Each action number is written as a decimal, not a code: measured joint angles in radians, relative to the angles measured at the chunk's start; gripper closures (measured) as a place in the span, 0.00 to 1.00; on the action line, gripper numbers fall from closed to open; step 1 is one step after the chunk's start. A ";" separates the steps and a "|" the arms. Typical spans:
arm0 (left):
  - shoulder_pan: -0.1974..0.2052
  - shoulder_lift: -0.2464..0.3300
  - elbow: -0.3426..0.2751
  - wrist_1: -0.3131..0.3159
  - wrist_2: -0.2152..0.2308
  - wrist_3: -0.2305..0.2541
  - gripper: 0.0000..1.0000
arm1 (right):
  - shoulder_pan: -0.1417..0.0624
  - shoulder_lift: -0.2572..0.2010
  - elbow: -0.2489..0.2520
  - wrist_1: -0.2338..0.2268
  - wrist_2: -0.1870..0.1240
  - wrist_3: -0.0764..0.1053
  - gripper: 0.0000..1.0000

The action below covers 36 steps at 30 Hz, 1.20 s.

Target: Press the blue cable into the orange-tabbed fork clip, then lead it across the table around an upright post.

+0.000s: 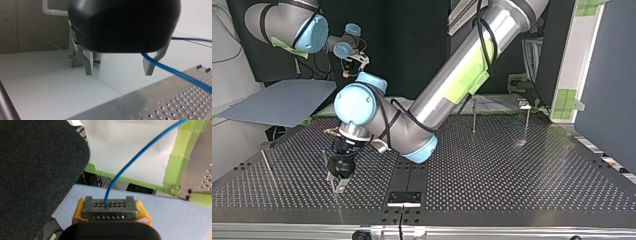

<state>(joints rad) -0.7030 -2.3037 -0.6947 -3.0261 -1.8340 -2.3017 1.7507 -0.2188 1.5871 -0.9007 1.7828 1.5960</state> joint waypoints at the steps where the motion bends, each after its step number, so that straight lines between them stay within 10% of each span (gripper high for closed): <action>1: 0.001 -0.007 0.007 0.000 -0.001 0.000 0.02 | 0.000 0.000 0.000 0.000 0.000 0.000 1.00; 19: 0.036 -0.064 0.030 0.002 -0.006 0.008 0.02 | 0.011 0.000 0.000 0.000 -0.005 0.000 1.00; 36: 0.014 -0.072 0.030 -0.094 -0.060 0.126 0.02 | 0.020 0.000 0.000 0.006 -0.006 -0.001 1.00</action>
<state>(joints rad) -0.6887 -2.3752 -0.6646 -3.1199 -1.8944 -2.1754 1.7707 -0.2189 1.5874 -0.8946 1.7765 1.5946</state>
